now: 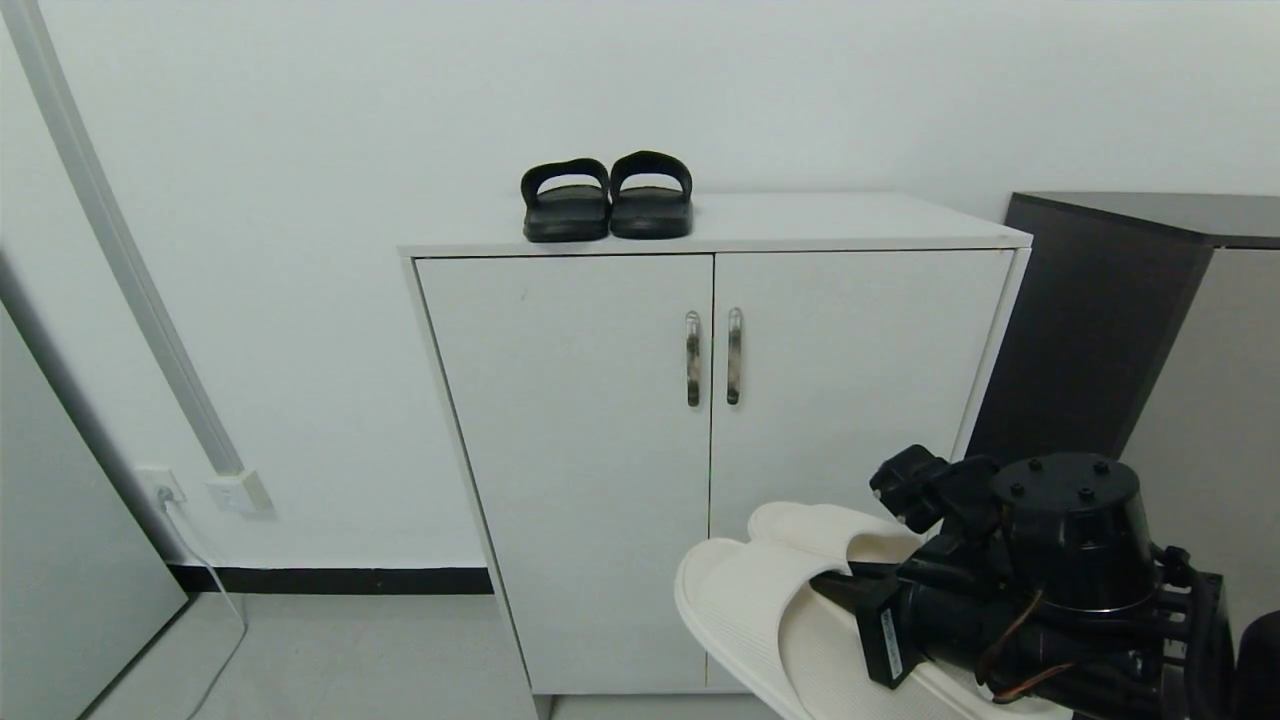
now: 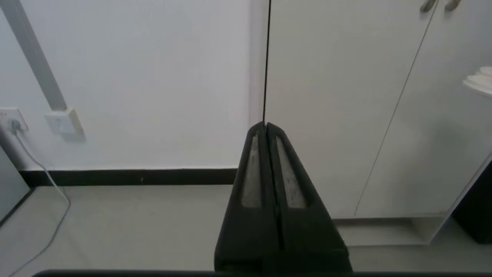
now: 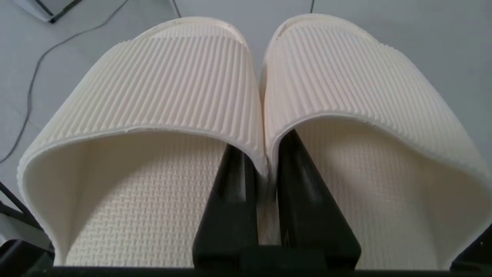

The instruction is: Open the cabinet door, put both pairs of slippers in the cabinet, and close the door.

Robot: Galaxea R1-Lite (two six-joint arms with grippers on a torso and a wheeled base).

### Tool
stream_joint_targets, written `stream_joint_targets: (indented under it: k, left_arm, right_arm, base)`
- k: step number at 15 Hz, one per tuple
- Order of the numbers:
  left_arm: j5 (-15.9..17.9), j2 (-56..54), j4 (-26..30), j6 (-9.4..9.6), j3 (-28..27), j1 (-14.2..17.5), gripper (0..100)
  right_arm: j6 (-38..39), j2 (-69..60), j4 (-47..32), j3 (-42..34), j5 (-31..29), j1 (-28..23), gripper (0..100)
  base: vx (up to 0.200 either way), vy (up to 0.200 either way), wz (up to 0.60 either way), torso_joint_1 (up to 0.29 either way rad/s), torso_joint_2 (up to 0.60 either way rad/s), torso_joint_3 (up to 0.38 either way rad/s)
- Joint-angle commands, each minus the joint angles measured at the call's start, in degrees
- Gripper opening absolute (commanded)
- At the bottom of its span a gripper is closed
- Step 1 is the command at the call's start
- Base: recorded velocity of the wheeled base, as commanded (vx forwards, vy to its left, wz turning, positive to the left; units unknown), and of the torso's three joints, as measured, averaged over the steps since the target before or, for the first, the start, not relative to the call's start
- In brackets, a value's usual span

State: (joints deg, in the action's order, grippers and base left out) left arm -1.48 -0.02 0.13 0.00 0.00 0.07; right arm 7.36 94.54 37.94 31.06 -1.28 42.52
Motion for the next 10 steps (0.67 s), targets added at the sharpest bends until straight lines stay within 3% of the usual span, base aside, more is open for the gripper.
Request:
stream_joint_targets:
  k: [1,8,10]
  left_arm:
    - [-0.02,0.02,-0.05,0.09,0.00,0.01,100]
    - [0.51,0.11,0.13,0.18,-0.09,0.01,100]
    - [2.35,3.98,0.04,1.05,-0.09,-0.86,100]
  right_arm:
    - [-0.07,0.03,0.12,-0.30,0.05,0.02,0]
    - [0.02,0.03,0.21,-0.56,-0.04,0.46,0]
    - [0.02,-0.06,0.21,-0.56,-0.04,0.55,0]
  base:
    - [0.000,0.000,0.00,-0.002,0.22,0.144]
    - [0.000,0.000,0.00,0.000,0.00,0.000]
    - [0.000,0.000,0.00,0.000,0.00,0.000]
